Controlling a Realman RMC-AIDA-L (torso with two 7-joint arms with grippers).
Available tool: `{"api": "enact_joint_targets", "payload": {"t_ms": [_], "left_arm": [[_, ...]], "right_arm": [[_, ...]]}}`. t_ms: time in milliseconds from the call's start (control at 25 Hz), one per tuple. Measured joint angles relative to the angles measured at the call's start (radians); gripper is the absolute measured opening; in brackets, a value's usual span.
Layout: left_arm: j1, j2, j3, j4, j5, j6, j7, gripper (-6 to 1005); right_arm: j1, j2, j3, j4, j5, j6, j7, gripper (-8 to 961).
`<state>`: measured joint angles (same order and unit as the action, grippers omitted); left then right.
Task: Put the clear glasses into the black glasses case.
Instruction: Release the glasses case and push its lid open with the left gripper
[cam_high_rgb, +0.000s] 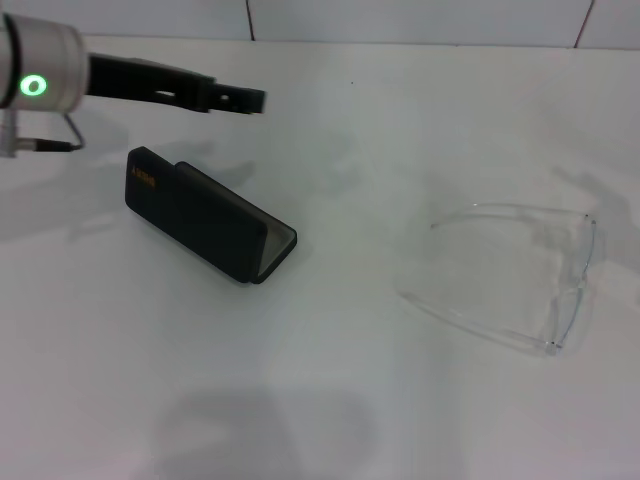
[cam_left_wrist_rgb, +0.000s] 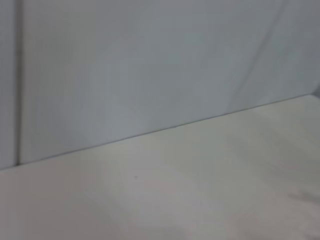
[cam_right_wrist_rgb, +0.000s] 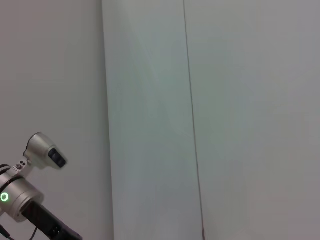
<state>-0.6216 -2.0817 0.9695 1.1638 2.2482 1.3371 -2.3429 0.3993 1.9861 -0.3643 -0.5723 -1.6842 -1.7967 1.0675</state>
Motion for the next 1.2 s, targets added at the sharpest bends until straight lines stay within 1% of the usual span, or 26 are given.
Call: {"api": "enact_joint_targets", "payload": {"t_ms": [160, 320, 400, 480, 600, 760, 920, 1200], "left_arm": [[0.054, 0.036, -0.002, 0.052, 0.027, 0.023, -0.057, 813], [0.116, 0.075, -0.023, 0.121, 0.076, 0.103, -0.099, 813], [0.132, 0.085, -0.041, 0.139, 0.099, 0.139, -0.107, 813], [0.143, 0.090, -0.063, 0.149, 0.128, 0.164, -0.110, 813], [0.149, 0.086, -0.074, 0.143, 0.173, 0.172, -0.105, 813], [0.141, 0.076, -0.069, 0.096, 0.211, 0.170, -0.071, 813], [0.100, 0.058, -0.069, 0.015, 0.261, 0.145, -0.041, 813], [0.030, 0.045, -0.067, -0.067, 0.278, 0.101, -0.013, 813]], "right_arm": [[-0.018, 0.001, 0.003, 0.001, 0.000, -0.005, 0.000, 857], [-0.020, 0.002, 0.004, 0.002, 0.000, -0.002, -0.001, 857], [-0.017, 0.002, 0.004, 0.002, 0.000, -0.003, -0.001, 857], [-0.012, 0.002, 0.000, 0.002, 0.000, -0.003, -0.001, 856], [-0.006, 0.003, -0.006, 0.002, 0.000, -0.002, 0.000, 856], [0.005, 0.010, -0.008, 0.002, -0.001, -0.003, 0.000, 856], [0.001, 0.011, -0.006, 0.002, -0.001, -0.009, 0.000, 856], [-0.010, 0.013, -0.003, 0.002, -0.001, -0.011, -0.001, 856]]}}
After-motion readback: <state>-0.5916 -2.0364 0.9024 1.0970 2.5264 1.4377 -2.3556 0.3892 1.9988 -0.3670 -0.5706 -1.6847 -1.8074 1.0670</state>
